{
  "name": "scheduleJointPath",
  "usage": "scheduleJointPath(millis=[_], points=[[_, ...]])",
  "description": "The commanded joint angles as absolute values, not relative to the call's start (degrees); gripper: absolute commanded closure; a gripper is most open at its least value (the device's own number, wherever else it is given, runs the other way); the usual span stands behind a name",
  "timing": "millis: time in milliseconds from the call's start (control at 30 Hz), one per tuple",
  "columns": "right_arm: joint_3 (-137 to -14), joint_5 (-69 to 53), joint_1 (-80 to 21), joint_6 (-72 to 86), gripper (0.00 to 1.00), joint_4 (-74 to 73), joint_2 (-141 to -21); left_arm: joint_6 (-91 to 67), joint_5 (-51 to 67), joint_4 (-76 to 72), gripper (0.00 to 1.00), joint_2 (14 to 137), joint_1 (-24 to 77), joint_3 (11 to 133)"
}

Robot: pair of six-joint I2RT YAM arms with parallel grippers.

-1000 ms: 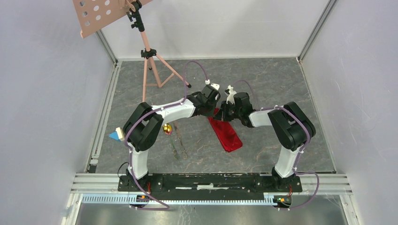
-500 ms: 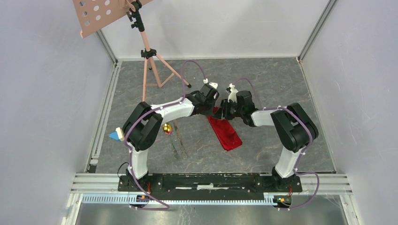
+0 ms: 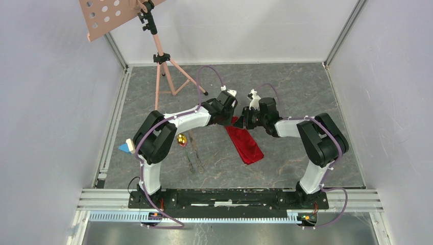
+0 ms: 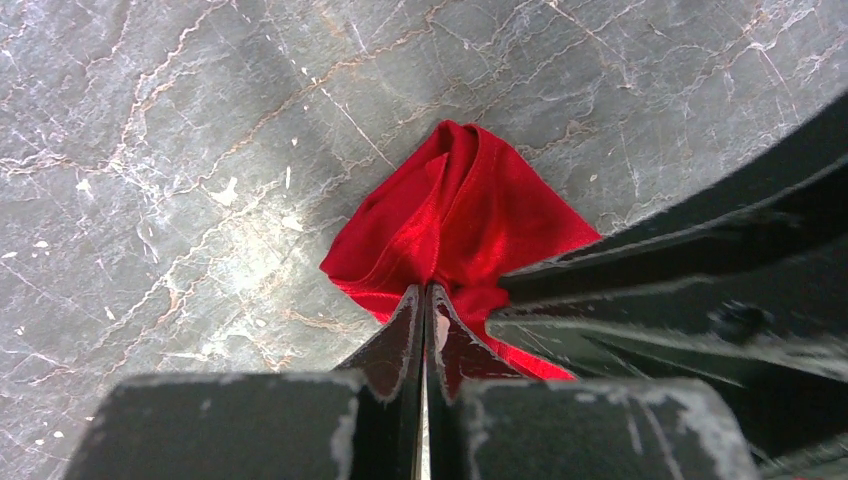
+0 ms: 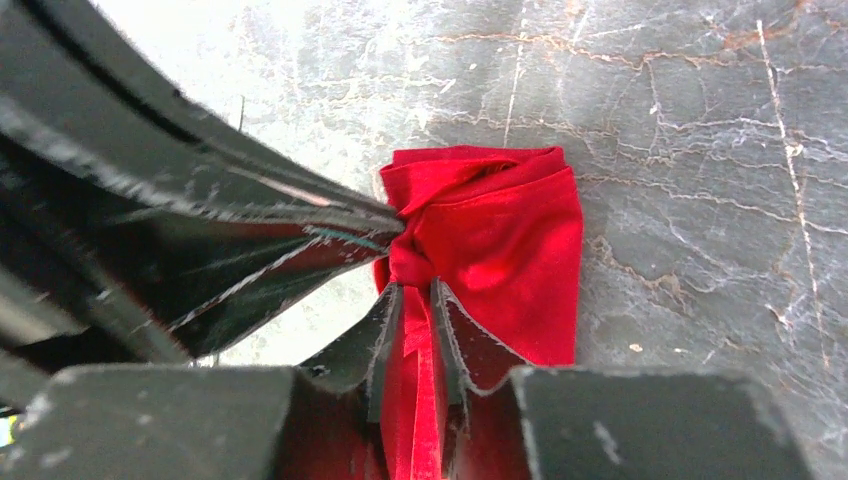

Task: Fold the napkin into a case and place the utensils inside
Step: Grasp the top corner of the smaller rectangle folded napkin from the folded napkin.

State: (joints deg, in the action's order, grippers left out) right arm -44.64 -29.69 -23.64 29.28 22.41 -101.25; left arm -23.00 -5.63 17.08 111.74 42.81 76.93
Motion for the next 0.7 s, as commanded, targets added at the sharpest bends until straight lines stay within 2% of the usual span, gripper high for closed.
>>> scheduleJointPath(millis=[0,100,267,300,367,400,600,667], points=[[-47.8,-30.4,-24.8,31.1,0.86,26.9,-105.4,-26.2,-2.9,15.5,0.98,109.0,42.6,77.4],[-50.6,-29.6,-26.7,33.3,0.97,29.9,-109.2,-27.7,-0.3,15.0,0.98,109.4,42.7,77.9],[-54.2,-28.6,-27.0,32.6,0.98,29.4,-114.0,-30.9,5.0,13.1,0.98,108.9,41.7,75.9],[-52.4,-29.3,-26.5,33.2,0.95,31.2,-112.7,-31.2,5.0,13.3,0.98,108.7,41.3,75.6],[-49.4,-31.2,-25.3,33.2,0.81,32.5,-109.7,-31.2,4.7,13.3,0.98,108.1,40.4,74.4],[-48.5,-32.8,-24.7,32.8,0.77,32.1,-108.5,-31.1,4.6,13.2,0.98,107.7,40.0,74.0],[-43.0,-37.0,-22.2,32.2,0.62,31.8,-102.9,-30.7,4.1,13.5,0.98,107.0,38.2,72.3],[-42.6,-37.1,-22.2,32.1,0.60,32.0,-102.6,-30.8,4.3,13.4,0.98,106.7,38.1,71.9]])
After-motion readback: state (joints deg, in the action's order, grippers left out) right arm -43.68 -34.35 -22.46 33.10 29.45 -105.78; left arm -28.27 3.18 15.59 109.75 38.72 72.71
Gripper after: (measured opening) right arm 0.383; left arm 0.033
